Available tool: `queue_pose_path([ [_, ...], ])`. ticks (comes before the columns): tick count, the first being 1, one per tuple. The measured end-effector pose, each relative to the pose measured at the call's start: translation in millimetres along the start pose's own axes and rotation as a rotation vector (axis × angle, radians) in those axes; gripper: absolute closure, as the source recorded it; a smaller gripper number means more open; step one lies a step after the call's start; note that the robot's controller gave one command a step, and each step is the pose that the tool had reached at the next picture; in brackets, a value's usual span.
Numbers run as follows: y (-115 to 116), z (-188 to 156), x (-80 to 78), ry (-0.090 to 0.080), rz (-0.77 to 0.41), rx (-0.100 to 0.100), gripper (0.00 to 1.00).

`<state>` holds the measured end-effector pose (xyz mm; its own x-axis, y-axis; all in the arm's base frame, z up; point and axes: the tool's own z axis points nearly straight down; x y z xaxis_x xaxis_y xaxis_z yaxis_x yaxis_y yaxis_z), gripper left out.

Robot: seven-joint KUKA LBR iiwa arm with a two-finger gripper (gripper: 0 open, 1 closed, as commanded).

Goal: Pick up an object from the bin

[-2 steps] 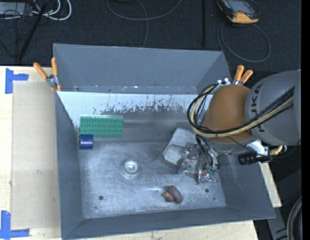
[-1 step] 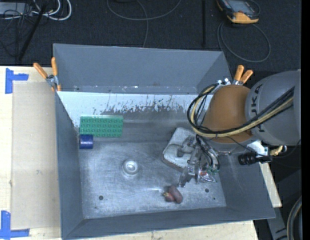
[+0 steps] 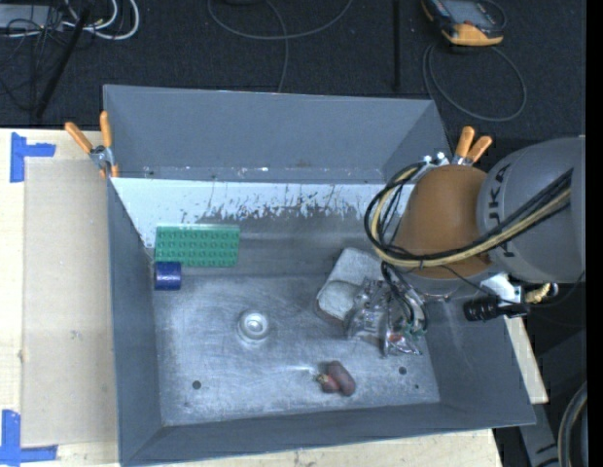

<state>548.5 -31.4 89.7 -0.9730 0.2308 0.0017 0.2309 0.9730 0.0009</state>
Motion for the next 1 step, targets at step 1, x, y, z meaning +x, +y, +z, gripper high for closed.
queue_pose_path([
  [1, 64.3, 14.7, -16.3, -0.007, -0.13, 0.005, 1.0],
])
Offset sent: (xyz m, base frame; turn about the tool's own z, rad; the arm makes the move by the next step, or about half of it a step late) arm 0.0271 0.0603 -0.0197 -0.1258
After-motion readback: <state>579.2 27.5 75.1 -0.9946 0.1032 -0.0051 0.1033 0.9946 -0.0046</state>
